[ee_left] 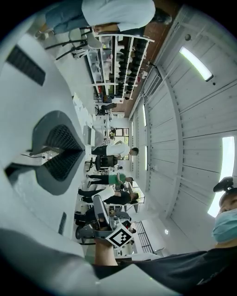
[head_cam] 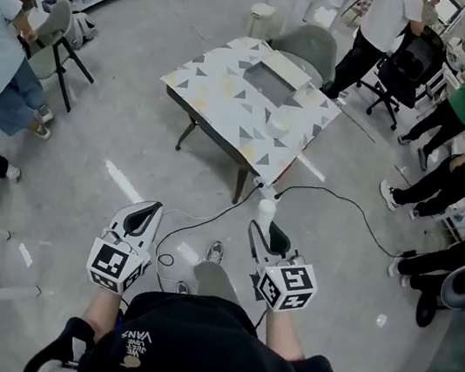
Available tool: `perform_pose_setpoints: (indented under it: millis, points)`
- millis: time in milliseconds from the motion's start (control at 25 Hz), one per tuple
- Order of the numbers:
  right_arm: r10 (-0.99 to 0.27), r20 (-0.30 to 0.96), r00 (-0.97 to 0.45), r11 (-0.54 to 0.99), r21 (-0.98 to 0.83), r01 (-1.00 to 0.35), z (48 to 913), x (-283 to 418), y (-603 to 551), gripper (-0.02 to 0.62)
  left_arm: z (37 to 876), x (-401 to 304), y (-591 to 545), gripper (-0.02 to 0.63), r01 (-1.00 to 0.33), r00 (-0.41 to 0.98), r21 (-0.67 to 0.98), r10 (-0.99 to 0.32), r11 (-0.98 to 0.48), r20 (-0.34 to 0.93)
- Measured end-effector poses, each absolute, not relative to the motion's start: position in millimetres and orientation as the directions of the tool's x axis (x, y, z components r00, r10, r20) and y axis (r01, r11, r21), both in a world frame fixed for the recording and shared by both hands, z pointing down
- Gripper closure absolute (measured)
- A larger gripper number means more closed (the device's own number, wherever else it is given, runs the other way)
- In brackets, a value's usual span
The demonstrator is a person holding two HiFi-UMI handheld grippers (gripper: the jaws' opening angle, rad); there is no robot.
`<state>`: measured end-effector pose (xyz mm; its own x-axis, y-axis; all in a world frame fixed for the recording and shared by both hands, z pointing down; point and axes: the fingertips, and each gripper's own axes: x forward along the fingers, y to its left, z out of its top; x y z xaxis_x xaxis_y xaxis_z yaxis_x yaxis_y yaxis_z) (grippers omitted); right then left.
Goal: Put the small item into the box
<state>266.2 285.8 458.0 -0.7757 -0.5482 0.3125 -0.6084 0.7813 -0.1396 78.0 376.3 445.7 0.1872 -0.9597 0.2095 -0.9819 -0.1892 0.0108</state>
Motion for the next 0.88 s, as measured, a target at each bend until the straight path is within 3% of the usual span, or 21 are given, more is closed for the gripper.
perform_pose_setpoints:
  millis: [880]
  points:
    - [-0.472,0.269,-0.839,0.833,-0.174,-0.525,460,208,67,0.468,438,36,170,0.6,-0.992,0.114,-0.027,-0.972,-0.122,0.207]
